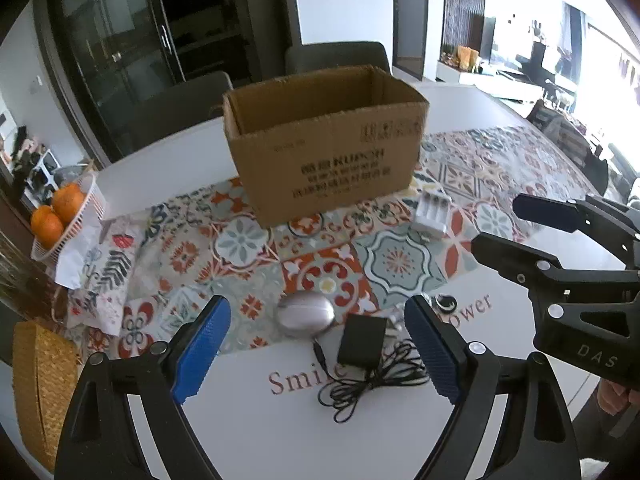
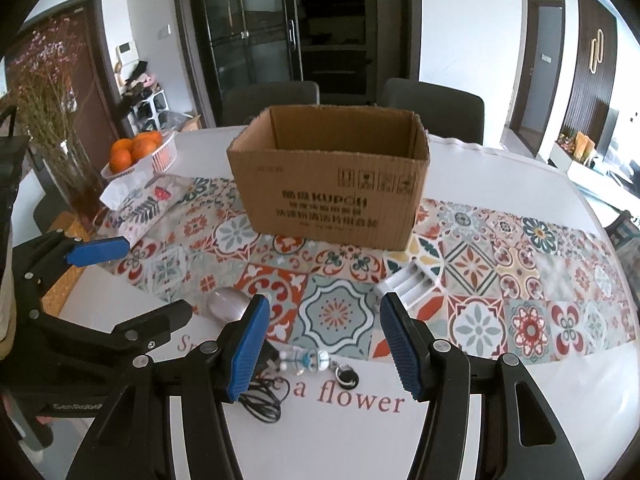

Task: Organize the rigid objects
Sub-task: 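Withdraw both grippers from the box toward the remaining items, then grasp the black power adapter with the left gripper while the right gripper grasps the white astronaut figurine keychain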

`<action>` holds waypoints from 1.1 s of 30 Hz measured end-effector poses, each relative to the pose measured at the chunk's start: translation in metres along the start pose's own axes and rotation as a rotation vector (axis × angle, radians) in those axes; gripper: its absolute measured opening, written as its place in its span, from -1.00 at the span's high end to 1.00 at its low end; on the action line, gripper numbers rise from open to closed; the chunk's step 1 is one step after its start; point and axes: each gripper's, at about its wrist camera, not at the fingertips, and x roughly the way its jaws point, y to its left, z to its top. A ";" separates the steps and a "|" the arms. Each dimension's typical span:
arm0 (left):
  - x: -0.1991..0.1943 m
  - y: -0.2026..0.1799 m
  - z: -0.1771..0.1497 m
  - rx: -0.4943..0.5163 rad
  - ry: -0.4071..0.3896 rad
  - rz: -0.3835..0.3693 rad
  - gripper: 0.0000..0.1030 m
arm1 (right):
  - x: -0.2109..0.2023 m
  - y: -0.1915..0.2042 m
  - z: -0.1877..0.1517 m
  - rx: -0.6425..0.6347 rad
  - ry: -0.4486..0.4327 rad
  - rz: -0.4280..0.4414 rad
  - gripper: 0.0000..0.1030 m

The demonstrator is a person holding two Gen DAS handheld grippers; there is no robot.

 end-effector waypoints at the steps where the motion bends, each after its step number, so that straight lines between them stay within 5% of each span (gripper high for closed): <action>1: 0.002 -0.001 -0.002 0.000 0.006 -0.004 -0.73 | 0.001 0.000 -0.002 -0.002 0.002 0.003 -0.13; 33: 0.082 -0.015 -0.030 0.048 0.216 -0.148 -0.57 | 0.071 -0.016 -0.045 0.050 0.179 0.109 -0.08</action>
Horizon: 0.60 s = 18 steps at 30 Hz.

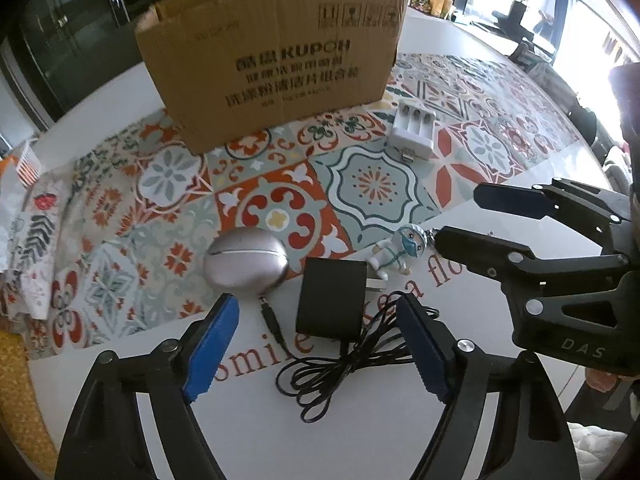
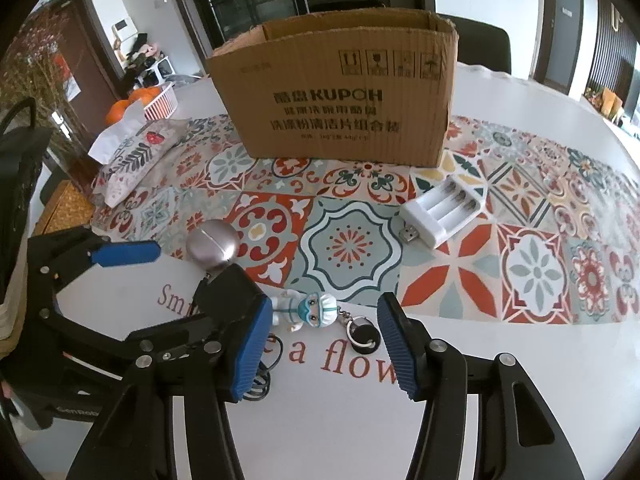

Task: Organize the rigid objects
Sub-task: 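Grasp the black power adapter with the left gripper while the right gripper grasps the white astronaut figurine keychain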

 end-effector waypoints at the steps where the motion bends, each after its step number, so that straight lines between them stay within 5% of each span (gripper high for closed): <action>1: 0.003 0.001 0.000 -0.003 0.008 -0.005 -0.56 | 0.002 0.000 0.000 0.000 0.001 0.004 -0.07; 18: 0.025 0.003 0.002 -0.003 0.071 -0.026 -0.30 | 0.035 -0.008 -0.003 0.040 0.044 0.102 0.15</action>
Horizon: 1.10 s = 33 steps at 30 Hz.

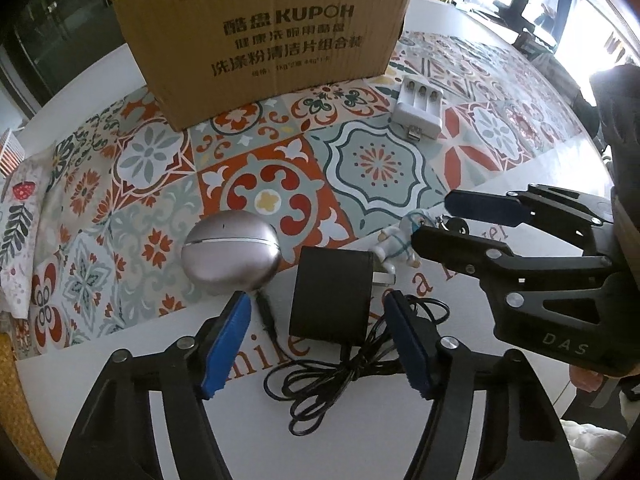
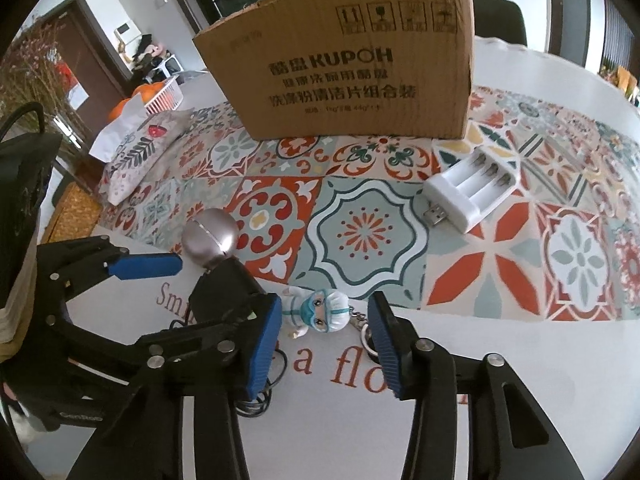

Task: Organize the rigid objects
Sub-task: 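Grasp the black power adapter with the left gripper while the right gripper grasps the white astronaut figurine keychain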

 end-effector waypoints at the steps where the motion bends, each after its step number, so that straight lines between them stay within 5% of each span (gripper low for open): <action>1: 0.002 0.000 0.000 0.000 0.006 0.002 -0.29 | 0.002 0.000 0.000 0.001 0.001 0.009 0.17; 15: 0.025 0.007 0.001 -0.054 0.052 -0.024 -0.18 | 0.021 0.001 0.001 -0.055 0.026 0.052 0.31; 33: 0.017 0.003 -0.004 -0.075 -0.002 -0.006 0.05 | 0.016 -0.002 -0.010 -0.018 0.038 0.036 0.36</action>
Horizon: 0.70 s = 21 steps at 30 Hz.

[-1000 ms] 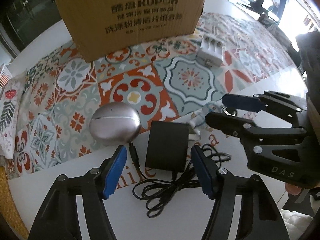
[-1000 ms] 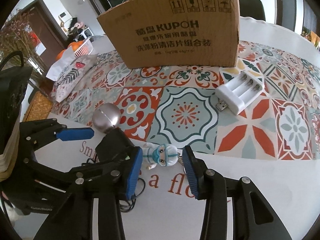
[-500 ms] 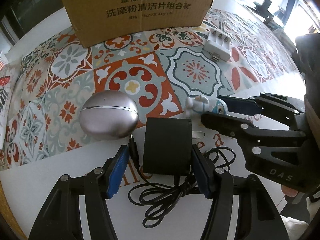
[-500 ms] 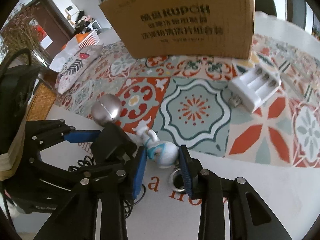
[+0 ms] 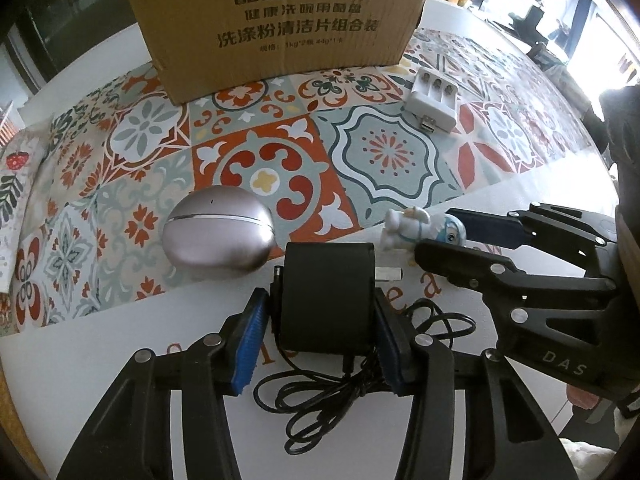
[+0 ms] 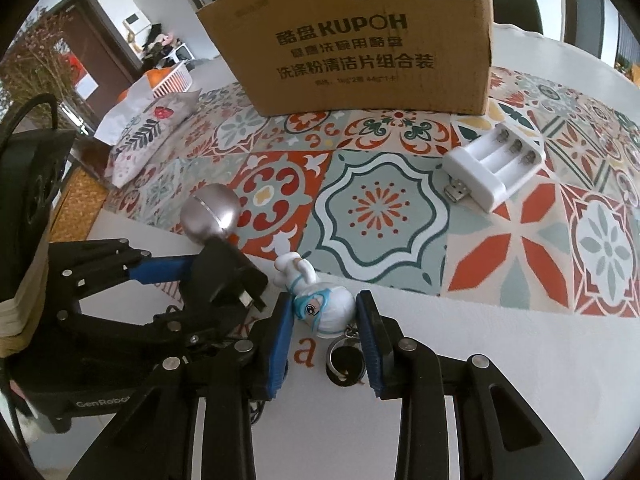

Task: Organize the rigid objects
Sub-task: 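Grasp the black power adapter with the left gripper while the right gripper grasps the white astronaut figurine keychain, then carry the adapter and figurine with both grippers over the box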

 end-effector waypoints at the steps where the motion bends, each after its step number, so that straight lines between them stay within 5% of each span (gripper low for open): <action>1: -0.002 -0.001 -0.001 -0.003 -0.004 0.003 0.05 | -0.001 0.000 -0.001 0.002 -0.001 -0.008 0.36; 21: -0.064 -0.013 -0.001 -0.057 -0.187 0.024 0.06 | -0.065 0.009 0.007 0.018 -0.129 -0.079 0.36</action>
